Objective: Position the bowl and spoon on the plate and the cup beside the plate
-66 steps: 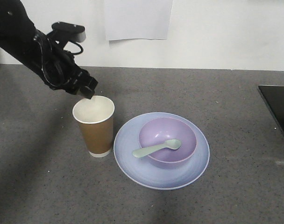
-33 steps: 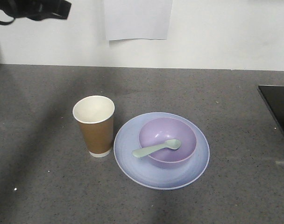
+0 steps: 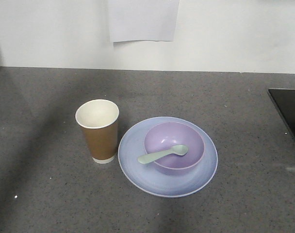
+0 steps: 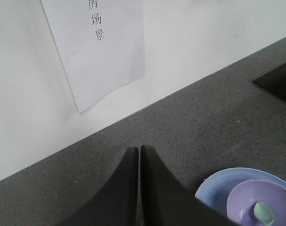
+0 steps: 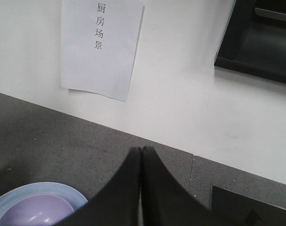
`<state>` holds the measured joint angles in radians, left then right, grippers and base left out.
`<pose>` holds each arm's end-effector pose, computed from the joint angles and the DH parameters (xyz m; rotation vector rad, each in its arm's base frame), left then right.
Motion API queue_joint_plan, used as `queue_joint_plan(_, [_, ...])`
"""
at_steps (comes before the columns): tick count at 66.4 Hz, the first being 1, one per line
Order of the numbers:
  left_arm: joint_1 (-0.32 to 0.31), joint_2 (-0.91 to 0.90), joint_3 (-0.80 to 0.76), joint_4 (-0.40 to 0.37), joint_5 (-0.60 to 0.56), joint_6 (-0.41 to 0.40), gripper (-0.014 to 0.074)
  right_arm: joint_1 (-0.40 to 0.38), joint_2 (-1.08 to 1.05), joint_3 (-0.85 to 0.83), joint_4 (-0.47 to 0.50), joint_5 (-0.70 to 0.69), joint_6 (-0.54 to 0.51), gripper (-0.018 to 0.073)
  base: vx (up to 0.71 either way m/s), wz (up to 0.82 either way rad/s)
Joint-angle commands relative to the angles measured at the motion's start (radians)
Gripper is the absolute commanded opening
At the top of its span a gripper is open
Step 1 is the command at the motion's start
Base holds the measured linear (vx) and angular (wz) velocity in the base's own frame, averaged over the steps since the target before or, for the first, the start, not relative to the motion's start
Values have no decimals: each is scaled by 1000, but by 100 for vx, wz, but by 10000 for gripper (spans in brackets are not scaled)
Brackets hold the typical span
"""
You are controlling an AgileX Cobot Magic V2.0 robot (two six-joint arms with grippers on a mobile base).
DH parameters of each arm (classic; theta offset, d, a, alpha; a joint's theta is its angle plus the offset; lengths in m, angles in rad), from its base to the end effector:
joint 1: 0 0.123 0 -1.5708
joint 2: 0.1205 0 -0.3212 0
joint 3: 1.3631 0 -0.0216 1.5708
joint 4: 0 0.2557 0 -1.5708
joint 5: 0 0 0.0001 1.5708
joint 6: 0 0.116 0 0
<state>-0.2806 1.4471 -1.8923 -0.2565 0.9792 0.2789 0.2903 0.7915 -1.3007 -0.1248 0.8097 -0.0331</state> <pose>0.2923 -0.1097 0.5451 0.5449 1.9294 -0.3065 0.1139 0.0231 0.5144 -0.2981 1.7544 0.0429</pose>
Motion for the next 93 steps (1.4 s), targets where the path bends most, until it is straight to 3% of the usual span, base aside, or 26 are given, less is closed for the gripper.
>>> queue_joint_plan(1, [-5, -31, -28, -20, -69, -1, -8, -5, 5, -22, -16, -81, -7, -9, 0, 0])
queue_joint_plan(44, [-5, -31, -28, -19, -69, -1, -6, -5, 5, -22, -16, -74, -7, -9, 0, 0])
queue_joint_plan(50, [-5, -29, -27, 6, -69, -1, -6, -5, 5, -22, -16, -74, -7, -9, 0, 0])
queue_joint_plan(57, [-5, -81, 4, 104, -75, -1, -6, -5, 5, -22, -16, -74, -7, -9, 0, 0])
queue_joint_plan(68, [-5, -266, 201, 256, -124, -1, -6, -5, 5, -22, -16, -74, -7, -9, 0, 0])
queue_joint_plan(80, [0, -536, 595, 279, -246, 0, -6, -5, 5, -22, -16, -74, -7, -9, 0, 0])
queue_joint_plan(86, [0, -676, 810, 330, -360, 2, -6, -5, 5, -22, -13, -73, -7, -9, 0, 0])
queue_joint_plan(93, [6, -809, 1027, 338, -510, -10, -6, -5, 5, -22, -13, -73, -7, -9, 0, 0])
